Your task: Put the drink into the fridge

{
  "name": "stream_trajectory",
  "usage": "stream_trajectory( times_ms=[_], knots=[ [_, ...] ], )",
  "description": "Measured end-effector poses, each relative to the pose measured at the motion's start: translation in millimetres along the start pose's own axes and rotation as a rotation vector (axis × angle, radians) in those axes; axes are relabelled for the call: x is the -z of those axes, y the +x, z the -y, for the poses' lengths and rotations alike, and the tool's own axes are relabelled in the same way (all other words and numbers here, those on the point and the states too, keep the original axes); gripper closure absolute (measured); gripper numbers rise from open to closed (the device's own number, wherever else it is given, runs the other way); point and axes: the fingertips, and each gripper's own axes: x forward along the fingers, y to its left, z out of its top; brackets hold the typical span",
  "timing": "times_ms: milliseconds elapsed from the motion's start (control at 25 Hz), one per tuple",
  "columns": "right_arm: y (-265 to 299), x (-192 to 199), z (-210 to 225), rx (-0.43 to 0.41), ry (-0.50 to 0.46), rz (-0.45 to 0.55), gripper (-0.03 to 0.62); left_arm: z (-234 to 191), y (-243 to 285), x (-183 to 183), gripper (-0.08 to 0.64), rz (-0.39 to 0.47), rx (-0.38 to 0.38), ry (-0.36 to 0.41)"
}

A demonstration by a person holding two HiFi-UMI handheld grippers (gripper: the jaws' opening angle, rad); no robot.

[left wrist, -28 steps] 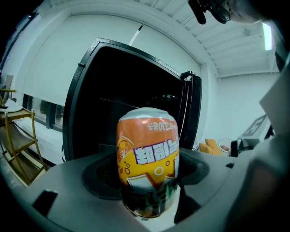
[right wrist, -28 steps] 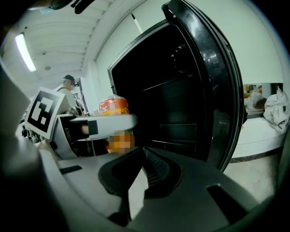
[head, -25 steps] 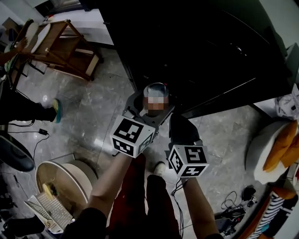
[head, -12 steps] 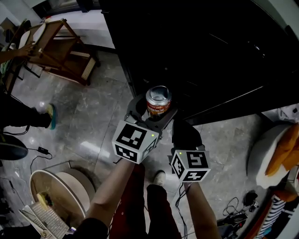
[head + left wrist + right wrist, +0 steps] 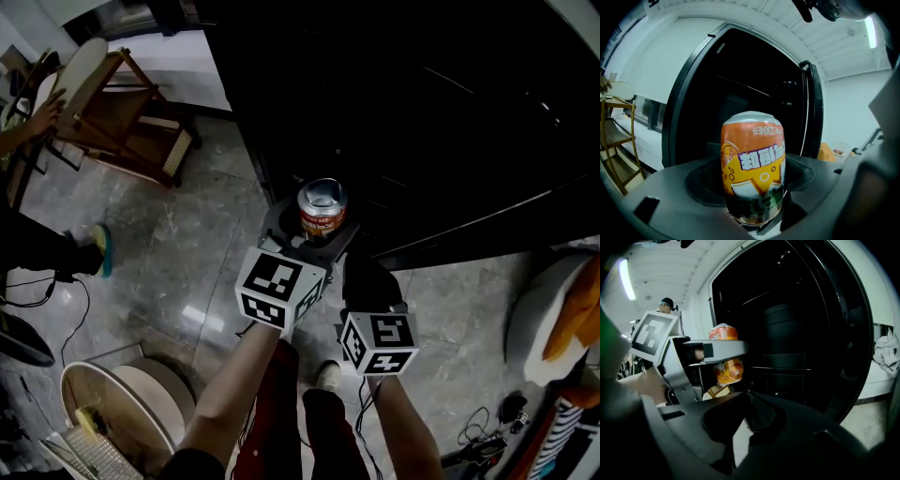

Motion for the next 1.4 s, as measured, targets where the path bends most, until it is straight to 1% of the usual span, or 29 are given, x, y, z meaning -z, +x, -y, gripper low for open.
stream_trajectory(
  times_ms=[120, 240, 320, 480, 640, 920, 1200, 1400],
  knots=[
    [9.9, 0.5, 3.7, 0.009, 0.01, 0.005, 0.574, -4.4, 12.9, -0.3, 0.216, 0.008, 0.009, 0.02],
    [16.6, -1.4, 8.5, 0.014, 0.012, 0.004, 0.574, -9.0, 26.2, -3.2, 0.216, 0.018, 0.007, 0.058],
    [20.0, -4.3, 13.2, 0.02, 0.015, 0.003, 0.574, -13.3, 36.4, -5.9, 0.216, 0.015, 0.0, 0.072],
    [26.6, -8.5, 20.0, 0.027, 0.031, 0.001, 0.574, -20.9, 52.0, -11.1, 0.216, 0.007, -0.009, 0.077],
    [34.1, -10.9, 25.4, 0.032, 0.039, -0.007, 0.574, -23.1, 65.3, -14.9, 0.216, -0.014, -0.028, 0.128],
    [55.7, -21.7, 29.5, 0.039, 0.033, -0.024, 0.574, -30.9, 85.4, -21.6, 0.216, -0.016, -0.044, 0.125],
    [71.1, -37.0, 37.7, 0.051, 0.028, -0.024, 0.574, -39.5, 109.3, -34.3, 0.216, -0.022, -0.059, 0.156],
    [77.0, -43.0, 47.1, 0.056, 0.031, -0.023, 0.574, -45.7, 126.2, -40.9, 0.216, -0.021, -0.069, 0.162]
  ],
)
